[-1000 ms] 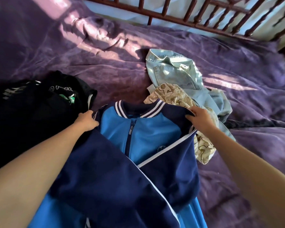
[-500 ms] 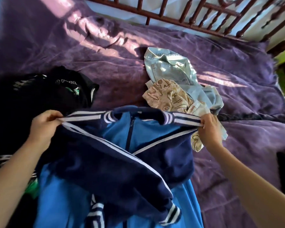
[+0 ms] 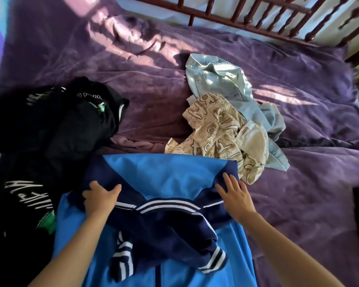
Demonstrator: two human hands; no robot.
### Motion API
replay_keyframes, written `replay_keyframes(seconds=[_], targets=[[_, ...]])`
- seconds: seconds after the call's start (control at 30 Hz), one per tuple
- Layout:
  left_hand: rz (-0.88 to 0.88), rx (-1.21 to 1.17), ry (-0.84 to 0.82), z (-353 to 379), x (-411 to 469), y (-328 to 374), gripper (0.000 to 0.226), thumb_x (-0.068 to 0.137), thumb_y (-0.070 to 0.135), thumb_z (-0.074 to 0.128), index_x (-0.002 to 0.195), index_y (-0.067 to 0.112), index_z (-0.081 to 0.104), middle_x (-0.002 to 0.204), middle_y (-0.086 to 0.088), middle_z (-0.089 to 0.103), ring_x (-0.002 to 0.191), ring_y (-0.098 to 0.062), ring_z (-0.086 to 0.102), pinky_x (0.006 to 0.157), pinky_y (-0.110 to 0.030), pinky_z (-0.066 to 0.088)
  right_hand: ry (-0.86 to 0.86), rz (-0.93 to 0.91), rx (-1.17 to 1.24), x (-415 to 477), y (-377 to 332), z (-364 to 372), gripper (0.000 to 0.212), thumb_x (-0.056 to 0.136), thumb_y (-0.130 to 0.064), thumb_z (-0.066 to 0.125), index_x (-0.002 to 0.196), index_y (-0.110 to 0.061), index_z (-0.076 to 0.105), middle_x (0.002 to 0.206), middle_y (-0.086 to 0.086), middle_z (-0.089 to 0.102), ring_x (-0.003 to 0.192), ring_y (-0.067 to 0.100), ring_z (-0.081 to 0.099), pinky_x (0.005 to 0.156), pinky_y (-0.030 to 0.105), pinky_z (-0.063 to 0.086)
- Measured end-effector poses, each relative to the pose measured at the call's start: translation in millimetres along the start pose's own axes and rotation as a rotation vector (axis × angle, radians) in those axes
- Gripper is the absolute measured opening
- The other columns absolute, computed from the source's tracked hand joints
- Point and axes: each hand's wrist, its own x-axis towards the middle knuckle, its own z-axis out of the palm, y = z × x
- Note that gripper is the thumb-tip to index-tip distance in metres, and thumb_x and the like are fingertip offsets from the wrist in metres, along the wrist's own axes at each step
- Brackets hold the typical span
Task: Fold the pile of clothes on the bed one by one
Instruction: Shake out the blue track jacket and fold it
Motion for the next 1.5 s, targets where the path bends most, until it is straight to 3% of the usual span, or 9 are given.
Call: replay_keyframes(seconds=[0.2, 0.33, 0.57, 0.73, 0.87, 1.0, 1.1, 1.27, 1.5], targets=[[-0.286, -0.573, 0.218, 17.3, 16.7, -3.7, 0.072, 0.084, 0.008, 0.063, 0.144, 0.010, 0.023, 0.142, -0.024, 0.034, 0.122, -0.042, 0.044, 0.102, -0.047, 0.040, 0.178, 0.016, 0.011, 0.8, 3.5, 0.8, 0.037, 0.037, -0.012, 0.086, 0.067, -0.017, 0.064, 0.072, 0.003, 0.061, 0.069, 0.026, 0.059, 0.066, 0.035, 0.045], [-0.013, -0.774, 0.338, -0.8, 22.8, -7.3, 0.063, 0.081, -0.009, 0.054, 0.139, 0.007, 0.037, 0.139, -0.013, 0.044, 0.121, -0.022, 0.048, 0.104, -0.032, 0.039, 0.393, -0.076, 0.058, -11.1, 16.0, 17.3, 0.014, 0.062, -0.011, 0.061, 0.074, -0.013, 0.066, 0.082, 0.002, 0.067, 0.087, 0.025, 0.057, 0.072, 0.034, 0.033], [0.077, 0.036, 0.319, -20.5, 11.4, -25.2, 0.080, 0.075, 0.003, 0.070, 0.144, 0.010, 0.029, 0.141, -0.030, 0.029, 0.120, -0.049, 0.036, 0.094, -0.057, 0.036, 0.146, -0.165, 0.027, -4.4, 5.6, 19.3, 0.040, 0.050, -0.047, 0.077, 0.080, -0.022, 0.070, 0.085, -0.002, 0.068, 0.080, 0.019, 0.067, 0.074, 0.034, 0.048], [0.861, 0.744, 0.232, -13.6, 35.8, 16.8, 0.096, 0.060, 0.006, 0.079, 0.144, 0.014, 0.032, 0.147, -0.027, 0.026, 0.133, -0.047, 0.027, 0.096, -0.061, 0.035, 0.269, -0.114, 0.182, 30.4, 0.1, -21.2, 0.041, 0.083, -0.042, 0.045, 0.100, -0.013, 0.068, 0.106, 0.010, 0.065, 0.097, 0.028, 0.064, 0.080, 0.040, 0.051], [0.702, 1.196, -0.118, -17.9, 59.7, 44.4, 0.084, 0.089, 0.012, 0.047, 0.149, 0.028, -0.009, 0.156, -0.005, 0.012, 0.144, -0.024, 0.010, 0.114, -0.048, 0.012, -0.143, 0.039, 0.141, 59.4, 4.8, -40.8, 0.075, 0.090, -0.024, 0.053, 0.150, -0.021, 0.007, 0.153, 0.004, 0.021, 0.142, 0.025, 0.015, 0.114, 0.045, 0.015], [0.826, 1.178, -0.021, -32.6, 68.7, 42.1, 0.061, 0.087, 0.015, 0.051, 0.143, 0.023, 0.029, 0.131, 0.003, 0.052, 0.125, -0.017, 0.043, 0.106, -0.039, 0.025, -0.106, 0.048, 0.135, 54.8, 9.7, -37.0, 0.054, 0.085, -0.009, 0.050, 0.137, -0.017, 0.036, 0.132, 0.002, 0.049, 0.124, 0.024, 0.040, 0.108, 0.042, 0.019], [1.036, 1.007, 0.113, -51.0, 61.3, 29.3, 0.043, 0.050, 0.004, 0.084, 0.090, 0.010, 0.068, 0.077, -0.007, 0.065, 0.077, -0.030, 0.064, 0.068, -0.042, 0.051, 0.127, 0.033, 0.164, 30.4, 18.4, -27.7, 0.029, 0.072, -0.008, 0.060, 0.100, -0.011, 0.058, 0.092, 0.006, 0.062, 0.091, 0.028, 0.060, 0.088, 0.039, 0.037], [1.283, 0.725, 0.317, -79.3, 11.5, -47.4, 0.029, 0.056, 0.017, 0.061, 0.084, 0.009, 0.060, 0.065, -0.010, 0.054, 0.069, -0.031, 0.046, 0.052, -0.039, 0.042, 0.519, -0.097, 0.154, -58.1, 23.2, 1.5, 0.025, 0.059, -0.014, 0.038, 0.084, -0.013, 0.041, 0.065, 0.005, 0.050, 0.067, 0.024, 0.036, 0.062, 0.034, 0.024], [1.227, 0.724, 0.190, -41.7, -64.9, -186.5, 0.047, 0.053, 0.021, 0.030, 0.097, 0.017, 0.047, 0.083, 0.000, 0.036, 0.072, -0.025, 0.037, 0.058, -0.038, 0.031, 0.046, -0.150, 0.122, -157.3, -21.1, 69.3, 0.037, 0.050, -0.023, 0.045, 0.087, -0.022, 0.043, 0.081, 0.000, 0.039, 0.072, 0.021, 0.037, 0.063, 0.032, 0.025]])
